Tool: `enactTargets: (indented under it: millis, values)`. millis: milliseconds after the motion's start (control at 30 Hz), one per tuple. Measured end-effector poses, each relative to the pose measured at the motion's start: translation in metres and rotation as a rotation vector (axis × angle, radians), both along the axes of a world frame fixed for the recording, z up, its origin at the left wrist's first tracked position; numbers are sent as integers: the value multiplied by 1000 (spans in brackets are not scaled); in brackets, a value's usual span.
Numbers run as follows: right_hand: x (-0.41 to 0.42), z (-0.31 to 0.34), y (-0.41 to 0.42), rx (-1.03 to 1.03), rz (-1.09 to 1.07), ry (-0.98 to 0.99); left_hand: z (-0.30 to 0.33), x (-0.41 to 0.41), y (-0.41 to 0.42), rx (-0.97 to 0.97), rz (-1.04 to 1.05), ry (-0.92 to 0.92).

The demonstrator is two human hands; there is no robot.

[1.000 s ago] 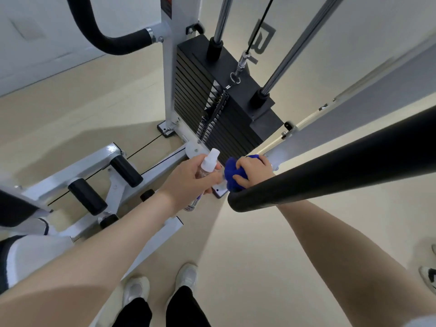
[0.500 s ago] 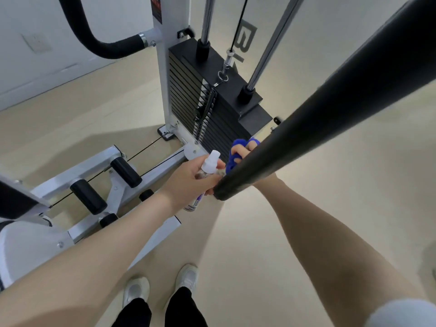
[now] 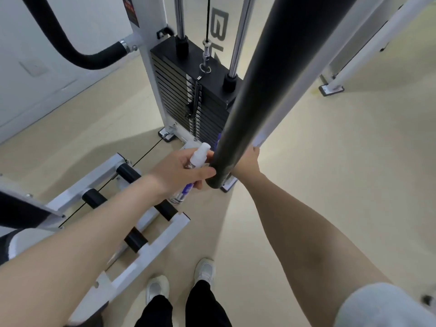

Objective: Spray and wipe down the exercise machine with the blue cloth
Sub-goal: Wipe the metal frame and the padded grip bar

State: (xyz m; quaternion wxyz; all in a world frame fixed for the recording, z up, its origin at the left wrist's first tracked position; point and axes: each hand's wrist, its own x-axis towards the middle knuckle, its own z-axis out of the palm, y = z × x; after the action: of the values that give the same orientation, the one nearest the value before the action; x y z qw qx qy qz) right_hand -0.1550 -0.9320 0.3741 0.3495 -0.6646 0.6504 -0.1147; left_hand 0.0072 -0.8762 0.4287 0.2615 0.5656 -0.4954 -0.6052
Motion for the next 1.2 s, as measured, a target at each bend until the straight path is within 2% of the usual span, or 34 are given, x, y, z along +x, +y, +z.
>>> enactTargets:
  millis: [33,100,200,300,433,600,733,833,967,1067,1133,1200]
  values:
    - [3,-6,3,-47,-34,-52,-1,0,-1,-12,-10,-10]
    - [9,-24,12,-97,-78,-30,-3,-1,0,-43,-26,-41]
    - [-3,-30,12,-21,-64,16,-4,-5,1,-124,-23,-101]
    - [-13,-11,0,105,0,66,-6,-9,5,-152,-1,-82]
    - [-4,-13,1,67,-210,60,-13,-9,7,-132,3,-27]
    - [6,4,39,330,-484,-498,-13,-10,10,-132,7,-58]
    - [-3,37,26,287,-515,-733,-12,-9,10,-150,-5,-95]
    - [-2,25,36,234,-525,-663,-11,-9,10,-161,-18,-98]
    - [0,-13,60,304,-481,-273,-10,-8,5,-110,-67,-156]
    - [-1,-7,69,357,-543,-242,-7,-11,11,-44,-63,-185]
    - [-4,-1,74,465,-573,-188,-1,-11,16,-46,-11,-218]
    - [-2,16,73,593,-653,-261,12,-4,14,-85,64,-221]
